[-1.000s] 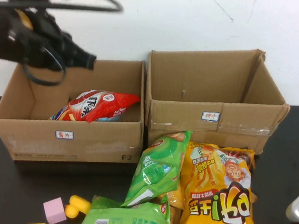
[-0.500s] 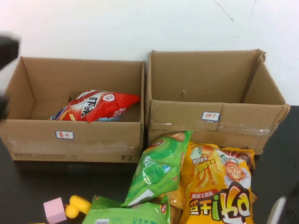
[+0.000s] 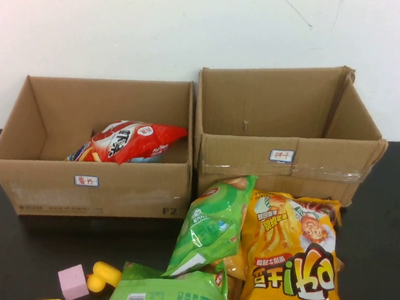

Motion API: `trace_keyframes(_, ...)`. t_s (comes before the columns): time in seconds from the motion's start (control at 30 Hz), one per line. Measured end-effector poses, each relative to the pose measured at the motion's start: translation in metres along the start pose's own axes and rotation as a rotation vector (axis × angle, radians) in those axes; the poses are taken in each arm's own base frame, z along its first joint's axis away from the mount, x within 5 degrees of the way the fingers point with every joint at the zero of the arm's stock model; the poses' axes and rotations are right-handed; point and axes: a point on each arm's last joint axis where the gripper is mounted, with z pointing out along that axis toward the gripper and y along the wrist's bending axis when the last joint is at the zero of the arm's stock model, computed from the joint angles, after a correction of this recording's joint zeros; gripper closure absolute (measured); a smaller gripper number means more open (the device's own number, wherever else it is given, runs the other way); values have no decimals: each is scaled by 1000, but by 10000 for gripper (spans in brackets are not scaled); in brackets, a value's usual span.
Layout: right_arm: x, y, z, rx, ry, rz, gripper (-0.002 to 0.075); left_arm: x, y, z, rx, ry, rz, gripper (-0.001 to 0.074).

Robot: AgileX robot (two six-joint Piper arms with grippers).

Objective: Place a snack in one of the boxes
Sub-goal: Pick up the biscuit

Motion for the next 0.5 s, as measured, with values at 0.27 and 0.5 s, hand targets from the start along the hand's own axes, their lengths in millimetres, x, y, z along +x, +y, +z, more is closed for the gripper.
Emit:
trace_keyframes(0.27,-17,-7,54,-169,18,-131,727,32,-1,2,-6,40,-6,736)
trace_keyframes(0.5,-27,-28,105,-267,44,-229,727,28,1,2,-19,-5,-9,736)
